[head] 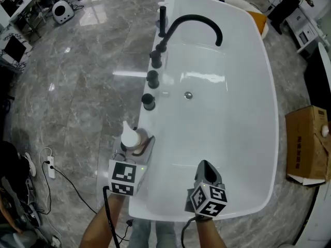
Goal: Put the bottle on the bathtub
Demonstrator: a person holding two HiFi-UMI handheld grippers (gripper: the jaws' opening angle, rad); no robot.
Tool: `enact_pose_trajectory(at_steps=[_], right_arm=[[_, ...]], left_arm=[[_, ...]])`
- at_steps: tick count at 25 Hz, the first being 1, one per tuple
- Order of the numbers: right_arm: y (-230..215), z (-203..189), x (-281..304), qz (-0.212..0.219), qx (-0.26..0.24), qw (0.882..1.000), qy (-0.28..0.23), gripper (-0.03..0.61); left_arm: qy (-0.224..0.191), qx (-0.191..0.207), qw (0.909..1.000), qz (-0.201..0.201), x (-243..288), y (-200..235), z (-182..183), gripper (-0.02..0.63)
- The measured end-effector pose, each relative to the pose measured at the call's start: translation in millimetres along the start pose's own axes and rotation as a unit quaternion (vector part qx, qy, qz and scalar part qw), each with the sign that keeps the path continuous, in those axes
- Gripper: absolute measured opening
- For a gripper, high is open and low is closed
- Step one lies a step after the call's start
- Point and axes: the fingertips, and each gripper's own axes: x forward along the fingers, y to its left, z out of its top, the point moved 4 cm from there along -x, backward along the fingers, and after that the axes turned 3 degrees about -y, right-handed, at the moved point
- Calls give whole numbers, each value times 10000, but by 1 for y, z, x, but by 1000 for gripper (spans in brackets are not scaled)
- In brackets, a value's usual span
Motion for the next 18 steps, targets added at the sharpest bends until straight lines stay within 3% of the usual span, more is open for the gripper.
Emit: enact_pose_trajectory(at_steps=[8,18], right_arm=[[2,-2,-5,11,-8,10000,8,3],[12,-3,-20,34,-30,10000,-20,3]], left_arm=[[65,-14,9999,-80,-6,-2,-6,267],[134,-464,9986,-204,-21,-3,-6,298]])
